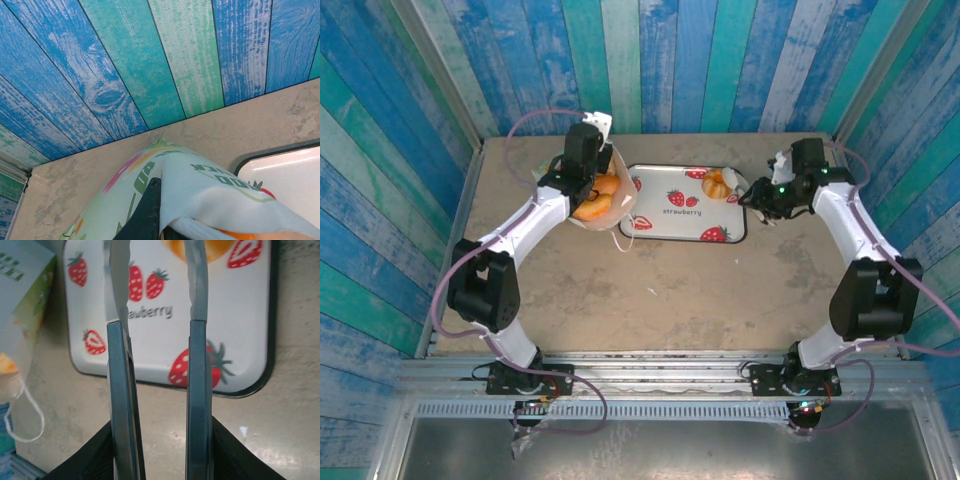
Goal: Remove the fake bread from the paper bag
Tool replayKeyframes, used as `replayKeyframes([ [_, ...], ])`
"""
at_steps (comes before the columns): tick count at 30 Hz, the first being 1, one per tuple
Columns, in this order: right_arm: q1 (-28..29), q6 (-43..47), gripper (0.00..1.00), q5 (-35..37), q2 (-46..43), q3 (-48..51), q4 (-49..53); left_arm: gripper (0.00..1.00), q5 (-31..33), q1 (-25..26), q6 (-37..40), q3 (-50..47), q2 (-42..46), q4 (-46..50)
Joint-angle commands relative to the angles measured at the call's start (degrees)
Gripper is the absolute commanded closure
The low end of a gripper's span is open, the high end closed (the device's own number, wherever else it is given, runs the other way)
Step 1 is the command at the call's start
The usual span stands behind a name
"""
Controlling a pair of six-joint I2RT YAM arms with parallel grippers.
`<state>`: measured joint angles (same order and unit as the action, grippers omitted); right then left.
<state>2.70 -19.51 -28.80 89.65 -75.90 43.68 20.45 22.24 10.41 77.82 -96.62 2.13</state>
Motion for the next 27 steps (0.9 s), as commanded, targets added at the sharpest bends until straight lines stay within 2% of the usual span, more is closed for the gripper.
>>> replayKeyframes([
  [1,4.32,-1.33,0.57,-1.60,-4.76,0.47,1.04,1.00,-0.06,0.01,-0.88,1.72,-0.15,0.33],
  [13,22.37,-6.36,0.55,3.03,-11.79,-4.33,3.28,1.00,0.29,0.04,-2.33,2.93,-0.91,1.36],
  [22,34.06,-8.08,0.56,3.49,-5.18,-10.65,1.50,1.00,-0.28,0.00,-4.04,3.67,-2.16,1.71],
  [27,36.86,-8.79,0.56,4.66,-0.23,-13.93,0.03,1.00,-0.76,0.01,-4.92,5.26,-3.29,2.83],
])
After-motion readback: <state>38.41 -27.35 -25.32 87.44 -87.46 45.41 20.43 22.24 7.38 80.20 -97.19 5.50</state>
